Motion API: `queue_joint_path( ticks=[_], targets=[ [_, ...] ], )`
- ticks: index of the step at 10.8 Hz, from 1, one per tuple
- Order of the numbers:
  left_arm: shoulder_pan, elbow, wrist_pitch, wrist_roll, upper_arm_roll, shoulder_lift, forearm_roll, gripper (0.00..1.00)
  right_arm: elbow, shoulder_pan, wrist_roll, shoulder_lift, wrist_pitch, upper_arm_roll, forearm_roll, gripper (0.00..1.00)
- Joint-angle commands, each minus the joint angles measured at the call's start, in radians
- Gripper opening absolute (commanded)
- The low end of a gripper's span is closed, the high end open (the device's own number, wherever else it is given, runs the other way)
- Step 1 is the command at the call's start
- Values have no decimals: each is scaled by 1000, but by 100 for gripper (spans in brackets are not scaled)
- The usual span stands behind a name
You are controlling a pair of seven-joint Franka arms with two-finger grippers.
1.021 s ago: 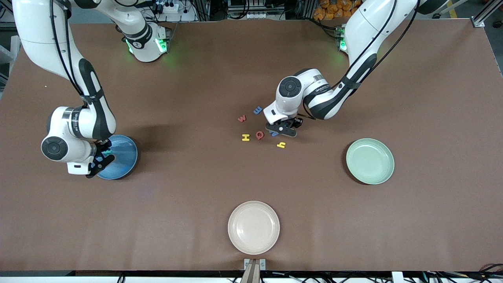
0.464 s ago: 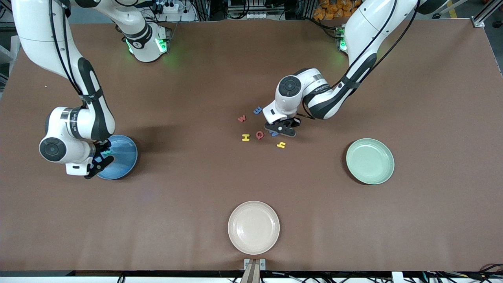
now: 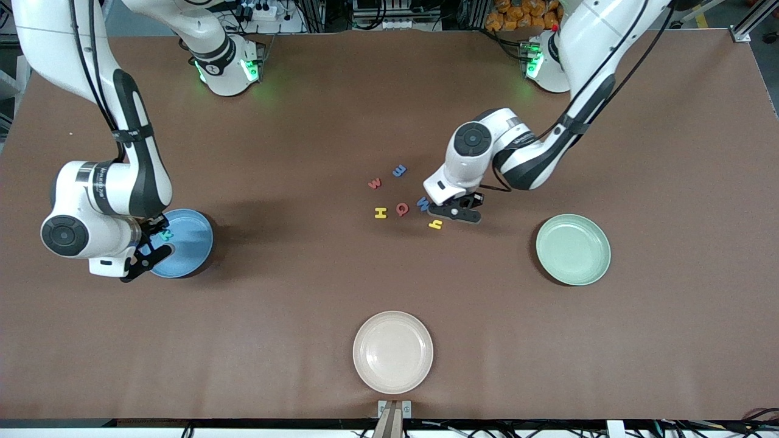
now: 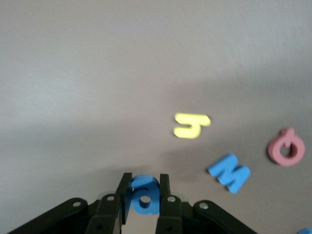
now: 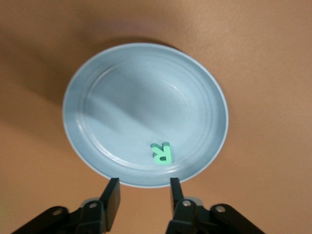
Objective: Sort uppercase to blue plate, lowercase to green plate
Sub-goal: 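Release the R while the left gripper carries the blue a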
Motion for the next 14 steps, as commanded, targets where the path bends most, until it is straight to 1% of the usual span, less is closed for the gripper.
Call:
queue_joint_path(
  ticks=[1, 2, 4, 5, 6, 7, 8, 9, 10, 11, 12, 14],
  targets=[
    [221, 3, -31, 54, -121, -41, -4, 0, 31, 2, 72, -30, -59, 22, -6, 69],
    [292, 17, -35, 63, -156, -40, -4, 0, 33, 4, 92, -47, -65, 32, -6, 73],
    [365, 34, -37, 121, -155, -41, -2, 0, 37, 8, 129, -64, -59, 58, -4, 80],
    [423, 46, -37, 179, -155, -32, 2, 0, 58, 19, 151, -62, -62, 63, 8, 80],
    [476, 52, -37, 263, -153, -26, 2, 0, 69, 28, 163, -65, -64, 71, 22, 83],
    [519, 52, -37, 340, -149, -24, 2, 0, 74, 34, 165, -67, -64, 71, 51, 84],
    [558, 51, -37, 361, -146, -8, 5, 0, 80, 39, 169, -70, -67, 71, 86, 86],
    [567, 49, -37, 359, -144, -3, 13, 0, 82, 57, 209, -76, -67, 72, 93, 86],
    [567, 38, -37, 364, -117, -1, 15, 0, 82, 80, 271, -88, -68, 75, 91, 86],
    [569, 31, -37, 385, -78, 5, 16, 0, 82, 86, 331, -105, -84, 119, 90, 86],
    [574, 22, -37, 411, -61, 11, 16, 0, 83, 91, 409, -119, -108, 152, 87, 86],
    [603, 6, -37, 413, -58, 37, 16, 0, 82, 118, 575, -145, -113, 212, 77, 86]
  ],
)
